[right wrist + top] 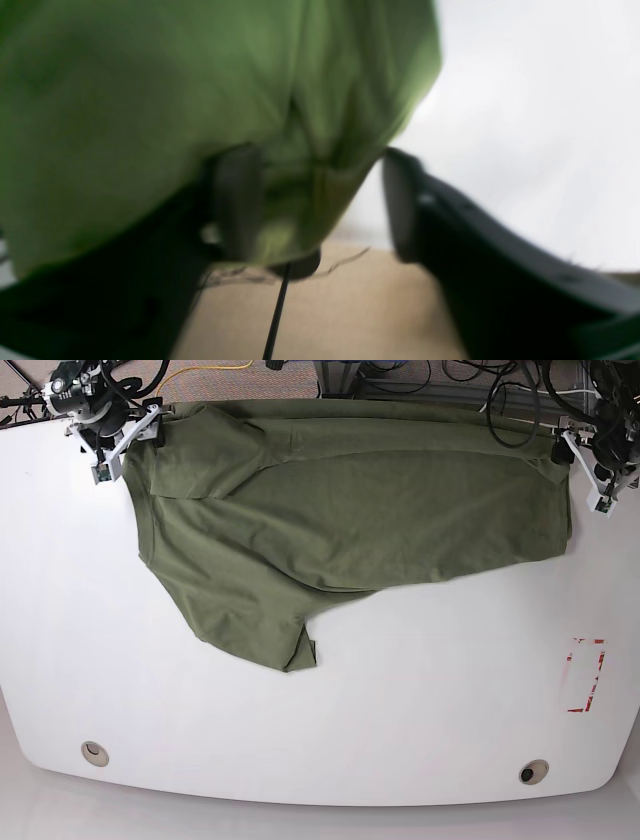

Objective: Fold the T-shirt properly
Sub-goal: 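Drag the held shirt edges with both grippers toward the robot base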

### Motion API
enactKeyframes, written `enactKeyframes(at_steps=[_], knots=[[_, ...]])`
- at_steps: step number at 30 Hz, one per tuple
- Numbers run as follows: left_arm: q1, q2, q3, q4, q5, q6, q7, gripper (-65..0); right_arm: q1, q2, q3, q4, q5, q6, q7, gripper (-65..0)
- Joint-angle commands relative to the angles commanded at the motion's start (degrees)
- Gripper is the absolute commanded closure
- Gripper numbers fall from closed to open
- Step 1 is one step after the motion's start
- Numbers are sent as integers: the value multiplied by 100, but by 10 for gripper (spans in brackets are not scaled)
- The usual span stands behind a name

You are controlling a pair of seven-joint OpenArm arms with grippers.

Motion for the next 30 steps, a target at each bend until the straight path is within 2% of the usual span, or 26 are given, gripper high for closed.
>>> enactKeyframes(at_steps=[7, 11, 17, 30], knots=[[-290, -18, -9, 79, 9, 0, 0, -478, 132, 246, 62, -9, 976, 0, -35, -426], [-325, -9, -9, 281, 9, 0, 0, -478, 237, 343, -176, -26, 1204, 0, -35, -423], [-378, 9, 18, 501, 9, 0, 0, -478, 475, 334, -501, -237, 782, 0, -9, -423], [-633, -18, 9, 536, 53, 0, -9, -478, 888, 220, -563, -571, -343, 0, 325, -422]])
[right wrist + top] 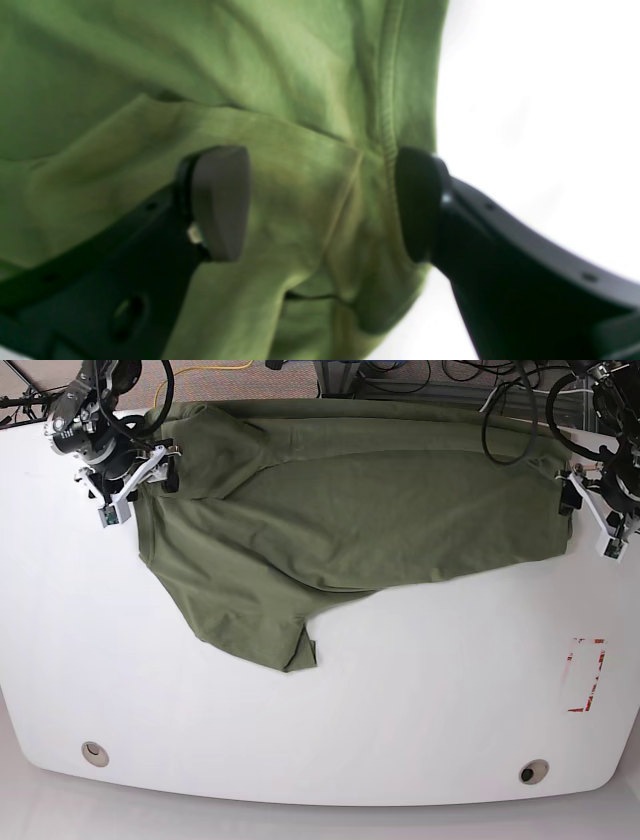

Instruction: Fold the T-shirt properly

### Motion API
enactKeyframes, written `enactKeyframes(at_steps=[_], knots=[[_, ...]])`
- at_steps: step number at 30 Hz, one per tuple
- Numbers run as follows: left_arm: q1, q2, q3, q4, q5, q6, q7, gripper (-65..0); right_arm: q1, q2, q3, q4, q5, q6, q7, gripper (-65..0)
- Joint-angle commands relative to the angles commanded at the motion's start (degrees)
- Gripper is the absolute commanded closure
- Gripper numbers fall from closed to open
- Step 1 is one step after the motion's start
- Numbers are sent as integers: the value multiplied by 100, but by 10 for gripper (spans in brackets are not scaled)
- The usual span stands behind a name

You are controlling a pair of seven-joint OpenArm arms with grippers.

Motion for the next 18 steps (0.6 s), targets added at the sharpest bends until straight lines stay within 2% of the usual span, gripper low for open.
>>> enactKeyframes(at_steps=[18], knots=[[-53, -88, 35, -9, 0, 0, 0, -478, -35, -18, 0, -422, -26, 0, 18, -422]])
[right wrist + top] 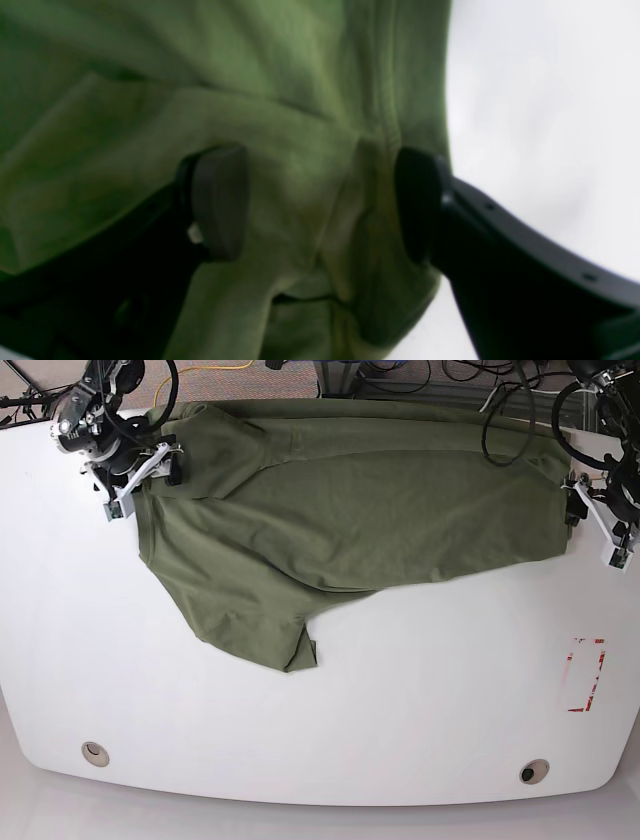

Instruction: Fold the T-shirt properly

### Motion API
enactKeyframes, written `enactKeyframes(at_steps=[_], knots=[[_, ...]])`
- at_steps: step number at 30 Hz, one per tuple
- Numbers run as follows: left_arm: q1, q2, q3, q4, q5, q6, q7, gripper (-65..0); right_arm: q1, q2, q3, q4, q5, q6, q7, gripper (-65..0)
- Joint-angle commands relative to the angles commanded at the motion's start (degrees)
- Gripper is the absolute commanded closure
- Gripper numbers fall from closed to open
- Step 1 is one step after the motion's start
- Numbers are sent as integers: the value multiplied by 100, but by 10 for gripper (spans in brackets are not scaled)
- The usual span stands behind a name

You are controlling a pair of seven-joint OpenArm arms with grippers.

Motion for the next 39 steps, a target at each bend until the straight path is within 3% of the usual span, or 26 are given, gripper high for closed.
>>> enactKeyframes(at_steps=[5, 9, 13, 25, 32, 39], knots=[[0, 9, 0, 0, 0, 0, 0, -478, -9, 0, 0, 0, 0, 0, 0, -373], [0, 18, 0, 0, 0, 0, 0, -478, -9, -9, 0, 0, 9, 0, 0, -241], [0, 18, 0, -9, 0, 0, 0, -478, -9, -9, -26, -9, 9, 0, 0, -165], [0, 9, 0, -9, 0, 0, 0, -478, 0, 0, -202, -26, 9, 0, 0, -135], [0, 18, 0, -9, 0, 0, 0, -478, 0, 0, -202, 9, 9, 0, 0, 0], [0, 26, 0, -9, 0, 0, 0, -478, -18, 0, -202, 211, 9, 0, 0, 0]])
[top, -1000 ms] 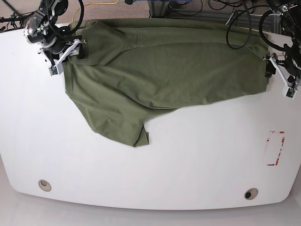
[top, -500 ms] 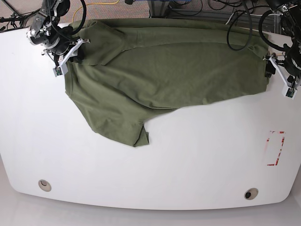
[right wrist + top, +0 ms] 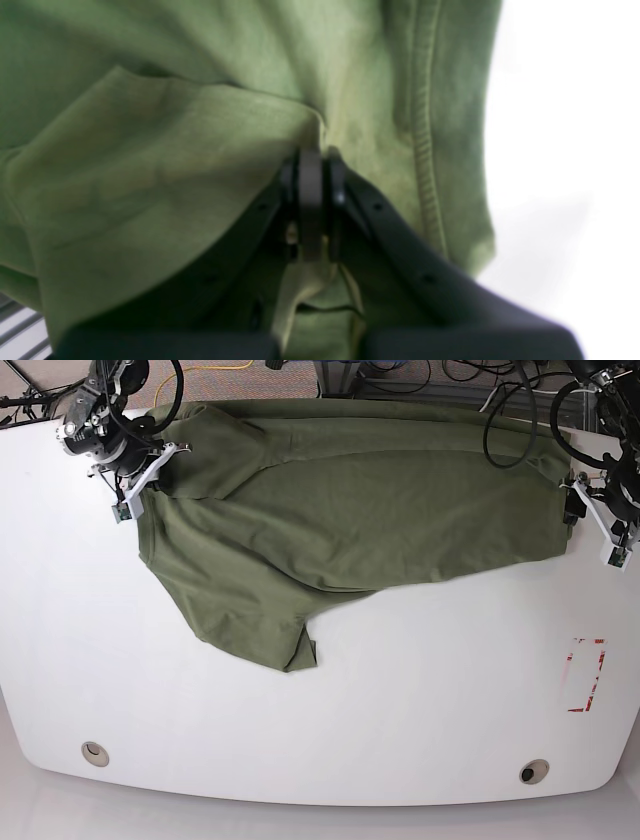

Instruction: Fold the T-shirt properly

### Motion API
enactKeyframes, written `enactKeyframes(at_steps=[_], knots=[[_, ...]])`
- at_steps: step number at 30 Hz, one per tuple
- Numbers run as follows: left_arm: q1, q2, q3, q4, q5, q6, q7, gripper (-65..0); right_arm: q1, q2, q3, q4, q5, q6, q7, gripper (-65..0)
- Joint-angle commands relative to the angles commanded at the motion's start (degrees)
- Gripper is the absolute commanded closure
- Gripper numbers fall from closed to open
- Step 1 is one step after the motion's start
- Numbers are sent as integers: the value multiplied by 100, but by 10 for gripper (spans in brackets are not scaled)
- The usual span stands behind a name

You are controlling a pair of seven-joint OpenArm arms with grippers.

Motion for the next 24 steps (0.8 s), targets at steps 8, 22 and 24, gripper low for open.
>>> enactKeyframes(at_steps=[8, 22, 24], knots=[[9, 9, 88, 0, 0, 0, 0, -478, -9, -9, 0, 440, 0, 0, -26, 0], [35, 9, 149, 0, 0, 0, 0, -478, 220, 0, -18, 510, 0, 0, -26, 0], [35, 9, 149, 0, 0, 0, 0, -478, 220, 0, -18, 519, 0, 0, -26, 0]])
